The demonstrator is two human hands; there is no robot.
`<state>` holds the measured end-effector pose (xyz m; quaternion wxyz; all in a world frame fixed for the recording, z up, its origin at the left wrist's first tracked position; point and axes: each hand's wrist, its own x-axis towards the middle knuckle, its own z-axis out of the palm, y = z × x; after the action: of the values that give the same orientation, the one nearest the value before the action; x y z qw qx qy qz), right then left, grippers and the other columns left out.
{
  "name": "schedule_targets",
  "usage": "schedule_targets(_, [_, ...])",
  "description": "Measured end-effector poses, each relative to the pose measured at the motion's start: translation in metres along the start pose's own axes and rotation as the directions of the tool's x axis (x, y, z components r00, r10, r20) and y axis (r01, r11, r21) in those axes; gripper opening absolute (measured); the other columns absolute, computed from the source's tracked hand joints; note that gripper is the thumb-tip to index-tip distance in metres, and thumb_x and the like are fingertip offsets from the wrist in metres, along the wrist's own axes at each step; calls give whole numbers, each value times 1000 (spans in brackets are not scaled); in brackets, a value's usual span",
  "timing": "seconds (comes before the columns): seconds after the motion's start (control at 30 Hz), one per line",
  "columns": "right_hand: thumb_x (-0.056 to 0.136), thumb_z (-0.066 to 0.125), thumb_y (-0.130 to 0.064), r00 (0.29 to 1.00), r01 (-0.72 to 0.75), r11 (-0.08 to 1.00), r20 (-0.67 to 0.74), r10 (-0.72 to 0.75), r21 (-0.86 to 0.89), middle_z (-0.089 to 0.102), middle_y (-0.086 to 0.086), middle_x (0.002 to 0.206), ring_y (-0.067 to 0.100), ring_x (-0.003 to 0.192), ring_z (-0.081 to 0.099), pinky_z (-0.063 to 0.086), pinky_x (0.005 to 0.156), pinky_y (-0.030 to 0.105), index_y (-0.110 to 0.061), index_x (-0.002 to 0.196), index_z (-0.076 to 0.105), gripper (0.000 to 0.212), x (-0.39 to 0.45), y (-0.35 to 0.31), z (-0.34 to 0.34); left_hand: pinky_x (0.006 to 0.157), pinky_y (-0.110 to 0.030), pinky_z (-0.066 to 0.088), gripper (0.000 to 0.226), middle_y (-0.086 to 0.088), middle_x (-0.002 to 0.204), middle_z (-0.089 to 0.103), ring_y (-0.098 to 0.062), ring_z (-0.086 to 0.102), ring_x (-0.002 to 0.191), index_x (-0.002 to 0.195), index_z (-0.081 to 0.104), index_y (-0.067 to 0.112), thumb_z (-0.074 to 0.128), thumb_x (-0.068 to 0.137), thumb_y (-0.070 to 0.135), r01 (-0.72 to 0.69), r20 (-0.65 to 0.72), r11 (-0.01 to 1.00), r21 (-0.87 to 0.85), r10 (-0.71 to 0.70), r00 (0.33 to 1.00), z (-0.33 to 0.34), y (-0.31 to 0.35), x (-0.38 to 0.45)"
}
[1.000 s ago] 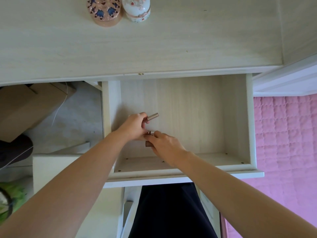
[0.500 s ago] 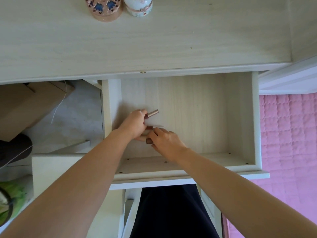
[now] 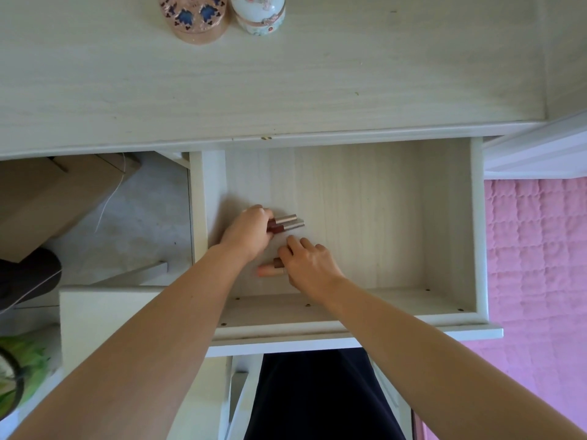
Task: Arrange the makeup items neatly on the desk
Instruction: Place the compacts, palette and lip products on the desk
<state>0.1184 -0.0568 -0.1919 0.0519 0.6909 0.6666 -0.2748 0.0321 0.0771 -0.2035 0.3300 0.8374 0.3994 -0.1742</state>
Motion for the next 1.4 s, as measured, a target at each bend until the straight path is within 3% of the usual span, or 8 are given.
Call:
schedule_targets(0.17, [85,51,-12,997,-26,1000,72,25,16,60,7,104,25,97,53,38,66,32,-9,113,48,29,-9,19,-1,69,-28,37,16,-11,92,55,-24,51,82,97,59,3,65,87,14,64,-11,997,-52,-65,998,-5,7,0])
schedule_targets(0.27, [85,52,-18,994,-51,998,96,48,38,61,5,103,24,99,53,43,69,34,-11,113,48,29,-19,31,-10,65,-32,45,17,-11,86,58,-26,55,77,89,53,6,64,88,19,137,12,975,-177,-137,990,-11,12,-4])
schedule_targets(0.43, [86,53,-22,981,-145,962,160,110,231,60,7,97,23,88,54,45,66,32,-15,111,47,27,-42,51,-37,55,-24,40,16,-2,78,60,-17,57,69,86,53,14,67,85,21,291,42,873,-391,-299,953,-24,22,-19])
schedule_targets(0.7, [82,57,-17,929,-328,570,149,339,753,47,-3,72,11,58,41,33,48,18,-27,79,43,17,-80,69,-90,39,-17,38,8,-6,85,72,-16,69,67,96,57,14,51,93,11,258,57,535,-805,-363,930,-47,79,-56])
schedule_targets(0.9, [85,58,-15,906,-271,339,120,405,901,48,4,74,18,66,48,42,59,32,-15,79,46,13,-97,78,-136,34,-17,38,9,-7,81,71,-20,69,68,98,60,11,57,94,18,155,6,375,-914,-370,929,-69,132,-79])
schedule_targets(1.1, [86,55,-15,876,-192,336,6,483,922,48,1,68,22,67,51,42,61,34,-23,70,42,22,-92,90,-183,52,-28,46,7,-3,78,66,-20,65,68,93,59,11,56,94,17,82,-58,358,-930,-363,930,-96,168,-71])
schedule_targets(1.27, [85,53,-24,838,-186,337,-30,544,923,49,4,70,22,67,51,42,64,33,-18,69,36,24,-68,104,-221,45,-25,36,14,-6,70,54,-19,46,53,85,57,12,56,92,24,88,-112,461,-883,-388,915,-127,183,-43])
schedule_targets(1.4, [84,52,-23,830,-205,342,-22,557,917,52,-1,69,19,63,50,38,57,29,-21,69,40,19,-39,117,-246,55,-31,46,19,-6,71,55,-19,51,58,89,62,5,58,91,23,75,-174,528,-846,-405,898,-157,192,-13])
